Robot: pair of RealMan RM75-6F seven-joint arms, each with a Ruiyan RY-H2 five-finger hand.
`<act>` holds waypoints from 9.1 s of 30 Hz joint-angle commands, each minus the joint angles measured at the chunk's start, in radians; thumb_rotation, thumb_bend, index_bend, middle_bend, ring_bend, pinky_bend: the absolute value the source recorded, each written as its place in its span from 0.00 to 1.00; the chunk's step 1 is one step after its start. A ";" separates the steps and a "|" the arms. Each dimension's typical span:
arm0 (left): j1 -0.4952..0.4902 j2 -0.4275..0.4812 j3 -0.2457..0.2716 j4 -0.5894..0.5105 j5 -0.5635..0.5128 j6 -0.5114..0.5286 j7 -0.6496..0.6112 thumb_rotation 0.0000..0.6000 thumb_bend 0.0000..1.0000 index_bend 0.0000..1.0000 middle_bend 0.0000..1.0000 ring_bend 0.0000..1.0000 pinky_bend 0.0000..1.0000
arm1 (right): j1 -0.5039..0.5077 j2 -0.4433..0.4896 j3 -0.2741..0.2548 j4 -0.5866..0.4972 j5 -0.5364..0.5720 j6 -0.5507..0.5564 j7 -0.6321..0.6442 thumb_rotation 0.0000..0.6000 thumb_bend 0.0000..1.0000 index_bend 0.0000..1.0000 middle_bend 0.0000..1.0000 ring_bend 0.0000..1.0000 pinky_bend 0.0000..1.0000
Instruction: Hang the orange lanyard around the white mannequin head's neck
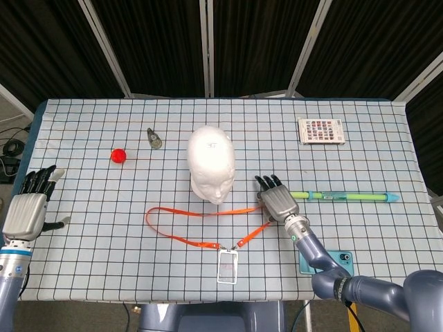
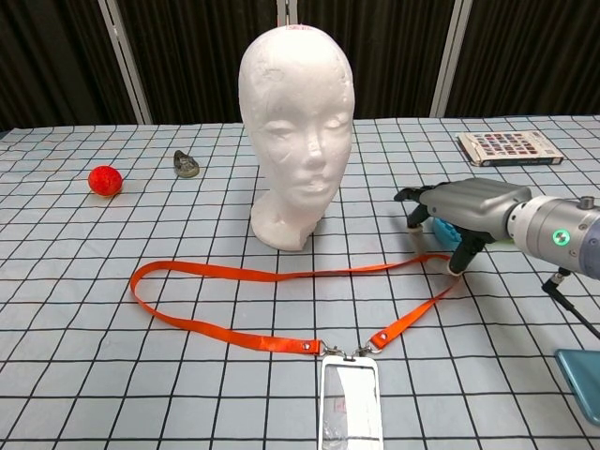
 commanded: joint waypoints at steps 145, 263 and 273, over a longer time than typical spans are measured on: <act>-0.452 0.029 -0.288 -0.249 -0.315 -0.322 -0.163 1.00 0.53 0.72 0.00 0.00 0.00 | -0.040 0.488 0.258 -0.735 0.021 0.244 0.354 1.00 0.40 0.76 0.09 0.00 0.00; -0.078 0.053 0.031 -0.177 -0.155 0.109 0.173 1.00 0.00 0.00 0.00 0.00 0.00 | 0.028 0.097 -0.052 -0.021 -0.194 -0.153 0.462 1.00 1.00 0.12 0.11 0.02 0.01; -0.069 0.053 0.019 -0.164 -0.137 0.085 0.154 1.00 0.00 0.00 0.00 0.00 0.00 | 0.020 0.127 -0.075 -0.079 -0.217 -0.162 0.463 1.00 1.00 0.20 0.18 0.07 0.11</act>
